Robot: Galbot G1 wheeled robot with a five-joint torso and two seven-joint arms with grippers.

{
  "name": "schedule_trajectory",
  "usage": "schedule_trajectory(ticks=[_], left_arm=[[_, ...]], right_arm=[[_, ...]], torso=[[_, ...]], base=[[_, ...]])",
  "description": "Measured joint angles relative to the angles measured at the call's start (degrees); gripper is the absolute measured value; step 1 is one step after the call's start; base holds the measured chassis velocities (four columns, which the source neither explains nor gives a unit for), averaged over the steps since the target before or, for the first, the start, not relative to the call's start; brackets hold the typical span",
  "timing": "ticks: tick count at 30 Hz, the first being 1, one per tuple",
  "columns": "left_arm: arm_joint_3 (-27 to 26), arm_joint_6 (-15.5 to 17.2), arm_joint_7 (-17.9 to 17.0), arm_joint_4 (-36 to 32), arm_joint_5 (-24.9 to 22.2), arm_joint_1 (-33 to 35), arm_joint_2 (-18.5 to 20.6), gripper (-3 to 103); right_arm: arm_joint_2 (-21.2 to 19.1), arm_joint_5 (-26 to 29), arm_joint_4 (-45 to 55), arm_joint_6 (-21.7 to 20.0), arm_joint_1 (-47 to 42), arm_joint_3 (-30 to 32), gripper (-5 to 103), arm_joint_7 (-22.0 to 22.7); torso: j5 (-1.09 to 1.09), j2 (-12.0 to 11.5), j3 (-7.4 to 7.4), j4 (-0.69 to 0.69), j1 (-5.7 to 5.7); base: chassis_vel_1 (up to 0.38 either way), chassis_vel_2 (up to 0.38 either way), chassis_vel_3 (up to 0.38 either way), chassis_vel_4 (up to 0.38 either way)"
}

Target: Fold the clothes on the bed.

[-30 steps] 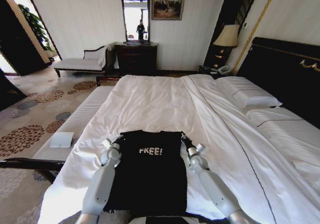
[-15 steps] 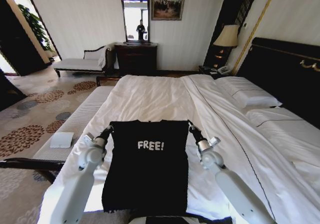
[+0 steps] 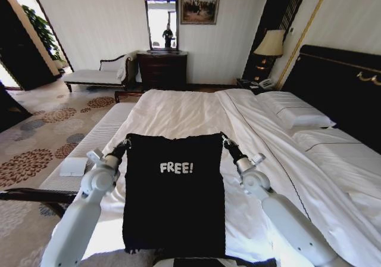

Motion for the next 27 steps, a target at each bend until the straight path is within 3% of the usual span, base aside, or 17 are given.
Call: schedule_trajectory(ticks=[8,16,19,23,27], left_arm=[[7.79,-0.92,1.26,17.41,1.58,-14.47,-2.10,1],[11.27,-1.50,3.21,28.21,3.98,-22.14,-4.95,1],[13.49,-1.70,4.07,33.61,4.38,-26.87,-5.56,1],[14.89,-1.73,4.75,35.81,4.87,-29.10,-5.87,1],[14.99,-1.75,4.69,33.68,4.86,-27.74,-5.86,1]], right_arm=[[4.04,0.07,-15.34,0.55,13.52,-9.08,0,-2.50],[7.92,-0.86,-25.30,0.63,18.53,-12.07,0,-4.62],[11.52,-1.40,-30.62,0.55,21.55,-12.10,0,-5.74],[12.72,-1.58,-32.46,0.53,22.57,-12.54,0,-5.79],[10.98,-1.44,-29.43,0.61,21.39,-12.59,0,-4.95]], torso=[[0.00,-0.01,0.02,0.03,0.03],[0.00,-0.01,0.01,0.00,0.02],[0.00,-0.01,0.01,0.03,0.03],[0.01,-0.02,0.01,0.04,0.03],[0.00,-0.01,0.00,0.02,0.02]], base=[[0.000,0.000,0.000,0.000],[0.000,0.000,0.000,0.000],[0.000,0.000,0.000,0.000],[0.000,0.000,0.000,0.000],[0.000,0.000,0.000,0.000]])
